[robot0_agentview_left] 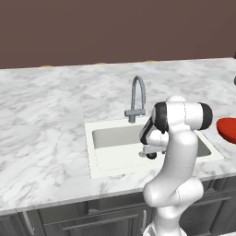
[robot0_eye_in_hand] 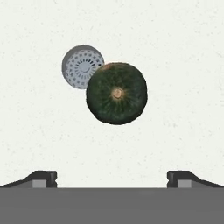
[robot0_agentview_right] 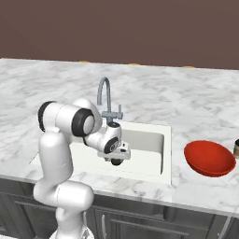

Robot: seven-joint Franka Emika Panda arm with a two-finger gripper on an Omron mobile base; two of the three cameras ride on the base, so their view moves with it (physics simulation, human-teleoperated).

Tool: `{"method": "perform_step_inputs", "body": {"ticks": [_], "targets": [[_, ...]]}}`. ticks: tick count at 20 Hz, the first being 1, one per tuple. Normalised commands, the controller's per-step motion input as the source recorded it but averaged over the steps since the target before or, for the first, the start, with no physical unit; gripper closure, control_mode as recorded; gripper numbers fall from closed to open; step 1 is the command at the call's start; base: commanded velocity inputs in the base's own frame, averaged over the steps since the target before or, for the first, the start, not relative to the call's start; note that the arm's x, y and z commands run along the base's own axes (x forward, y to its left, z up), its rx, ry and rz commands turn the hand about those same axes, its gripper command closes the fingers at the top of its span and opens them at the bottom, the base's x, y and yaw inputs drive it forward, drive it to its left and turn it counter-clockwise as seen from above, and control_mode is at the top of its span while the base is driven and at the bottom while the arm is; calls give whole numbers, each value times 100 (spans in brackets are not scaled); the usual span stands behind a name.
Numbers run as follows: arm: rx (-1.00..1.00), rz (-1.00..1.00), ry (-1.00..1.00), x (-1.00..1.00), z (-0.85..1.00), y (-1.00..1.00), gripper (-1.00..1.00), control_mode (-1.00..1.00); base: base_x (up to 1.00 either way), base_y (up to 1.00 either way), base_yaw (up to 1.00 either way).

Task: Pick the squash from the sink and place it in the bowl. Then pick the bowl and place it in the microwave. Then close the microwave door and press the start button.

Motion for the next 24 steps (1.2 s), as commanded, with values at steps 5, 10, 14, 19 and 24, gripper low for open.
{"method": "perform_step_inputs", "body": {"ticks": [5, 10, 14, 19, 24], "targets": [[0, 6, 0, 24, -18, 0, -100, -100, 0, 0, 0], [0, 6, 0, 34, -27, 0, -100, -100, 0, 0, 0], [0, 4, 0, 24, -21, 0, -100, -100, 0, 0, 0], [0, 4, 0, 15, -19, -1, -100, -100, 0, 0, 0], [1, 3, 0, 3, -13, -1, 100, -100, 0, 0, 0]]}}
